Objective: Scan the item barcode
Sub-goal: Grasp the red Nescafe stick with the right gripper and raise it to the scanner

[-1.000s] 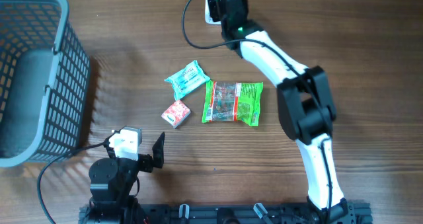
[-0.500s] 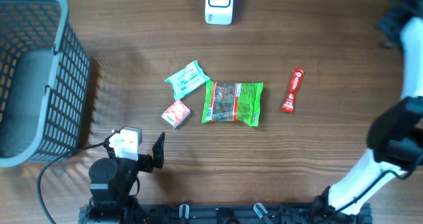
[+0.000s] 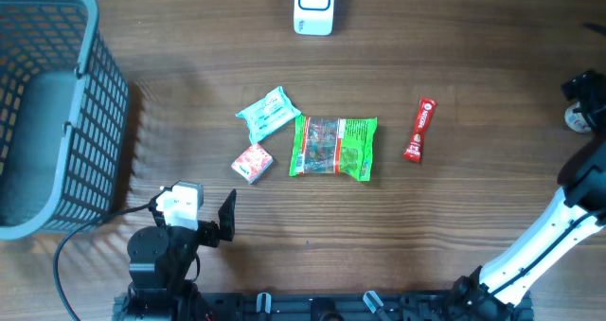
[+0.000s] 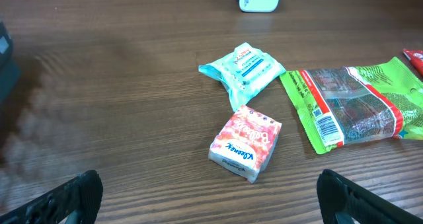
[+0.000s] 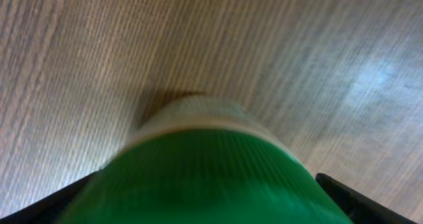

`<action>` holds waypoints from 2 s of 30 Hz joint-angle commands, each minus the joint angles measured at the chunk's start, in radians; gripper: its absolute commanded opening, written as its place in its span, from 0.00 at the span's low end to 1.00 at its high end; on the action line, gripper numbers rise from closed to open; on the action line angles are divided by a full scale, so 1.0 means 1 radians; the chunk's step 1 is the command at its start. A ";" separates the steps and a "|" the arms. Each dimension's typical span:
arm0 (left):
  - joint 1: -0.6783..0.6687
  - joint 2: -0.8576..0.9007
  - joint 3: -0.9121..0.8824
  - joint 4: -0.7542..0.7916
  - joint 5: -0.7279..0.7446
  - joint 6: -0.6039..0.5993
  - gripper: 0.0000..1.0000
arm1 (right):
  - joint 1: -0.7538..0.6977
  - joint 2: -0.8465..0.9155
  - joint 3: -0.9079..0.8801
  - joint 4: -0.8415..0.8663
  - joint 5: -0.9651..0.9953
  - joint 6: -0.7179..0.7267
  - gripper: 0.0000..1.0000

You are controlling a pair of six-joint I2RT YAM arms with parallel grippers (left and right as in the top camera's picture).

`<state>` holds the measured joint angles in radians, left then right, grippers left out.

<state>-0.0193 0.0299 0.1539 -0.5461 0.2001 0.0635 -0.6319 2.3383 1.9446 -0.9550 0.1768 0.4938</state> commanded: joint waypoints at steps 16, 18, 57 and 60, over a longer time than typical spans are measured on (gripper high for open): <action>0.005 -0.005 -0.005 0.003 0.009 0.011 1.00 | 0.834 -0.376 -0.338 -0.196 0.057 0.029 0.77; 0.005 -0.005 -0.005 0.003 0.009 0.011 1.00 | 0.875 -0.342 -0.402 -0.157 0.108 0.031 0.77; 0.005 -0.005 -0.005 0.003 0.009 0.011 1.00 | 0.873 -0.304 -0.459 0.302 -1.577 -0.181 0.05; 0.005 -0.005 -0.005 0.003 0.009 0.011 1.00 | 0.873 -0.304 -0.459 0.311 -1.756 0.012 0.04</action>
<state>-0.0193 0.0299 0.1539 -0.5461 0.2005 0.0635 0.2417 2.0560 1.4670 -0.6502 -1.3827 0.3363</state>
